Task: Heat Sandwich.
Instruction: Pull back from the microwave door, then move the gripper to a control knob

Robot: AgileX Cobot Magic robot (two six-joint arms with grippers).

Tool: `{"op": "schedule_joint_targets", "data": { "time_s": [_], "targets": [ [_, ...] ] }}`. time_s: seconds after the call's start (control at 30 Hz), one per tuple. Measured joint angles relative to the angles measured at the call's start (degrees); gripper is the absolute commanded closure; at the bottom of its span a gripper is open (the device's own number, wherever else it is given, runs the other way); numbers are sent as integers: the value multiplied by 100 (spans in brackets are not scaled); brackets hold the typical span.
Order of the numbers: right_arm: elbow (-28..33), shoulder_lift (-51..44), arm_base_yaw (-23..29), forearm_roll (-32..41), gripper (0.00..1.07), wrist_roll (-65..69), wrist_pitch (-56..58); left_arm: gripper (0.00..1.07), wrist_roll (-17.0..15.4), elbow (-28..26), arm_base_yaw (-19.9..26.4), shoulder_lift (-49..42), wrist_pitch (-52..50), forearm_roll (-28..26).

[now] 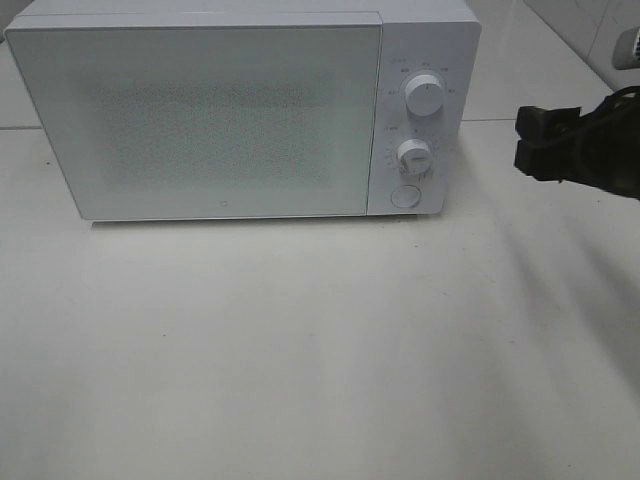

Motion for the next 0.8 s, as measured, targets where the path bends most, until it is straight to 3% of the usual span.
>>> {"op": "schedule_joint_targets", "data": {
  "time_s": [0.37,0.8],
  "targets": [
    [40,1117,1484,1805,32,-424,-1644,9,0,0,0,0,0,0],
    [-189,1908,2063,2544,32,-476,-2040,9,0,0,0,0,0,0]
  ]
}}
